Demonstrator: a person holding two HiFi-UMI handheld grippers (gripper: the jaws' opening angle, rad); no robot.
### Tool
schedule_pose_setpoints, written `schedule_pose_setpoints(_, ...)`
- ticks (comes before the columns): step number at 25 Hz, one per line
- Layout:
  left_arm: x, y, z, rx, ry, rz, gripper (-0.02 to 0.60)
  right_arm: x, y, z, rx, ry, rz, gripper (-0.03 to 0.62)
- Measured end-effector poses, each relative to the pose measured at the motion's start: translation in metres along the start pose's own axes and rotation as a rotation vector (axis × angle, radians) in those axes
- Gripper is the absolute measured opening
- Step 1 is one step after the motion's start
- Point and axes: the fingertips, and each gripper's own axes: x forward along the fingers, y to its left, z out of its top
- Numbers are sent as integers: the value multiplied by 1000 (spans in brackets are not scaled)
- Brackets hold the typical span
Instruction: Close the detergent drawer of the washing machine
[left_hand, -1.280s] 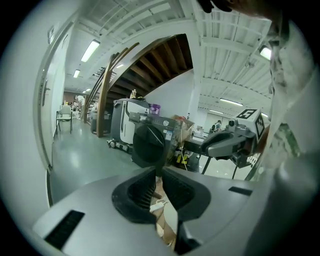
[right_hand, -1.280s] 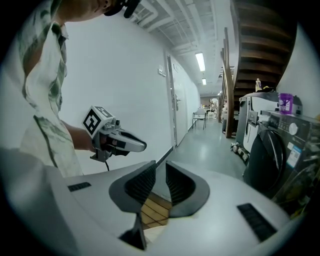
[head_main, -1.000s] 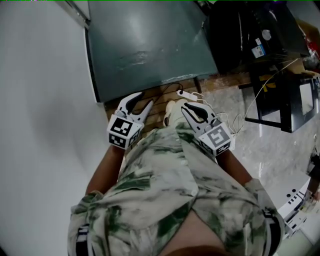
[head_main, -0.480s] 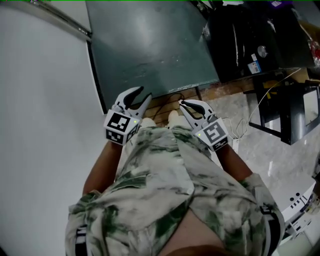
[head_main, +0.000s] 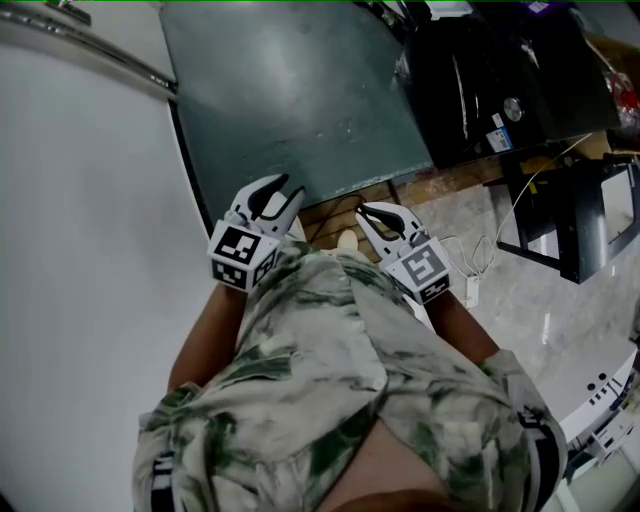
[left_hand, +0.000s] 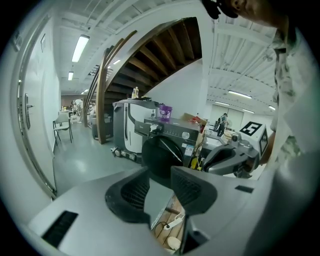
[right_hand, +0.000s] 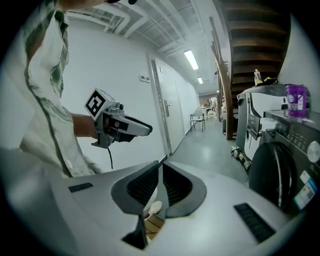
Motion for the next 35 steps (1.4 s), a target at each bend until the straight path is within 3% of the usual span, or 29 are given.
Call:
schedule_pose_setpoints(5, 8, 43, 3, -7, -11, -25, 146, 37, -5, 11, 26, 34, -16, 43)
schedule_pose_setpoints(11, 19, 132, 17, 26, -44, -51, 146, 116, -22, 52, 1, 55, -50, 43)
schedule_pose_setpoints(16, 13, 224, 49, 84, -33, -73, 146, 192, -35, 113, 28, 57, -103, 40)
schedule_pose_setpoints(22, -8, 317, 105, 164, 21, -154, 146, 255, -41, 217, 74, 49, -175, 37)
schedule_pose_setpoints(28, 16, 346, 153, 245, 46, -258, 146, 251, -55, 266, 131, 59, -286, 34)
schedule_pose_setpoints(35, 74, 308, 201, 275, 32, -350, 146, 213, -112, 275, 180, 27, -392, 34)
